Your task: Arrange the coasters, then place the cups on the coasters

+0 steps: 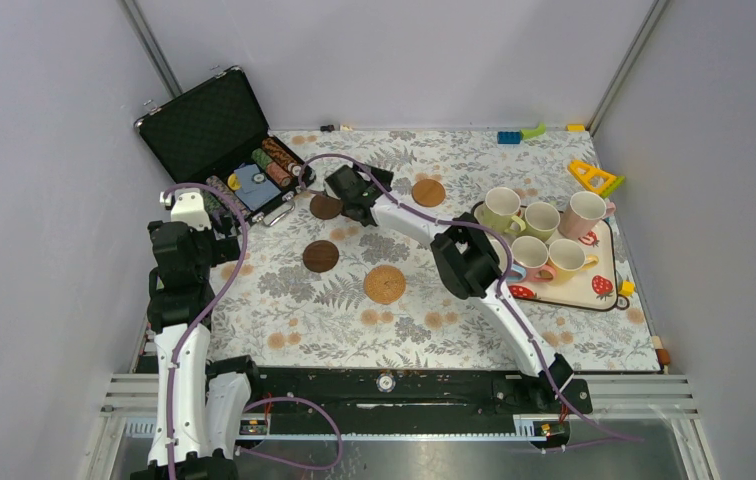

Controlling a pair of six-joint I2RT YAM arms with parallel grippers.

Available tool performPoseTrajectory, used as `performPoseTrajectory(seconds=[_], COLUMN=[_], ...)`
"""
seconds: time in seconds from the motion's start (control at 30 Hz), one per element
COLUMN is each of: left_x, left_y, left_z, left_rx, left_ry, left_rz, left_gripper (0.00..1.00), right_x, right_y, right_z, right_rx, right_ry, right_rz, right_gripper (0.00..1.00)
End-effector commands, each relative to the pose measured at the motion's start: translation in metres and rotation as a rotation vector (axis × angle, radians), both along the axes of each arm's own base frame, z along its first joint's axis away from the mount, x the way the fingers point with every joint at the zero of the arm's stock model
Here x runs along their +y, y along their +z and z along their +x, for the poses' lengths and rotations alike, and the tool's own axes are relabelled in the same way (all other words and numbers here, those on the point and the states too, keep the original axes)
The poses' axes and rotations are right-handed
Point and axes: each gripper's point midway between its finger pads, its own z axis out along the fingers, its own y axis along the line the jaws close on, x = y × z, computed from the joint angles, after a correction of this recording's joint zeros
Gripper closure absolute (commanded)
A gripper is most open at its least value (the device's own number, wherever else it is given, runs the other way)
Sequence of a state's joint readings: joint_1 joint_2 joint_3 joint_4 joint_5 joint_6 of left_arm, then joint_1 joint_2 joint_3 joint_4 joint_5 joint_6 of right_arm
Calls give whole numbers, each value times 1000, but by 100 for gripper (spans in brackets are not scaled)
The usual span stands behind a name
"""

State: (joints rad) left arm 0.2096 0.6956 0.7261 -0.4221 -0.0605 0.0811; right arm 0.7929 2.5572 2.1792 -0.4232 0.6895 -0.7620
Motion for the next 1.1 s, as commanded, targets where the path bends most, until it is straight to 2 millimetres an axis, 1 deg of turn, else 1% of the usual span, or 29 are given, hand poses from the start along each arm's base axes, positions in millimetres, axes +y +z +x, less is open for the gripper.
performPoseTrajectory(seconds=[0.0, 0.07, 0.1, 0.17, 0.2, 0.27, 0.3, 0.33, 0.37, 0.4, 0.43, 0.47, 0.5, 0.53, 0.6, 0.67, 0.77, 0.9, 1.07], left_x=[1, 1, 1, 1, 1, 1, 1, 1, 1, 1, 0, 0, -1, -1, -1, -1, -1, 1, 1], left_y=[8, 8, 8, 9, 9, 9, 10, 10, 10, 10, 10, 10, 10, 11, 10, 11, 11, 13, 13], left_z=[2, 2, 2, 2, 2, 2, 2, 2, 2, 2, 2, 2, 2, 2, 2, 2, 1, 0, 0], left_rx=[-30, -30, -30, -32, -32, -36, -38, -39, -38, -38, -39, -39, -39, -42, -40, -39, -38, -44, -43], left_ry=[-4, -4, -4, -4, -4, -4, -5, -4, -5, -7, -10, -12, -13, -15, -15, -14, -12, -2, 1], left_rz=[10, 10, 10, 12, 12, 12, 12, 13, 12, 12, 11, 10, 9, 9, 6, 5, 6, 9, 7], left_gripper=[1, 1, 1, 1, 1, 1, 1, 1, 1, 1, 1, 1, 1, 1, 1, 1, 1, 1, 1], right_x=[9, 13, 13, 10, 7, 1, -2, -6, -6, -8, -10, -14, -15, -11, -10, -3, 9, 18, 18], right_y=[20, 48, 66, 100, 113, 128, 129, 126, 131, 117, 94, 77, 62, 51, 30, 19, 14, 9, -8], right_z=[3, 3, 1, -8, -16, -35, -46, -63, -75, -94, -117, -136, -153, -172, -196, -213, -222, -225, -222], right_rx=[-36, -64, -78, -88, -83, -53, -29, 11, 25, 80, 153, 194, 217, 226, 229, 231, 240, 270, 270], right_ry=[-32, -30, -31, -27, -20, 2, 16, 44, 72, 110, 157, 193, 232, 285, 336, 361, 338, 317, 298], right_rz=[63, 126, 159, 232, 267, 323, 334, 335, 339, 319, 287, 253, 217, 175, 118, 108, 143, 159, 109], right_gripper=[0, 0, 0, 0, 0, 0, 0, 0, 0, 0, 0, 0, 0, 0, 0, 0, 0, 0, 0])
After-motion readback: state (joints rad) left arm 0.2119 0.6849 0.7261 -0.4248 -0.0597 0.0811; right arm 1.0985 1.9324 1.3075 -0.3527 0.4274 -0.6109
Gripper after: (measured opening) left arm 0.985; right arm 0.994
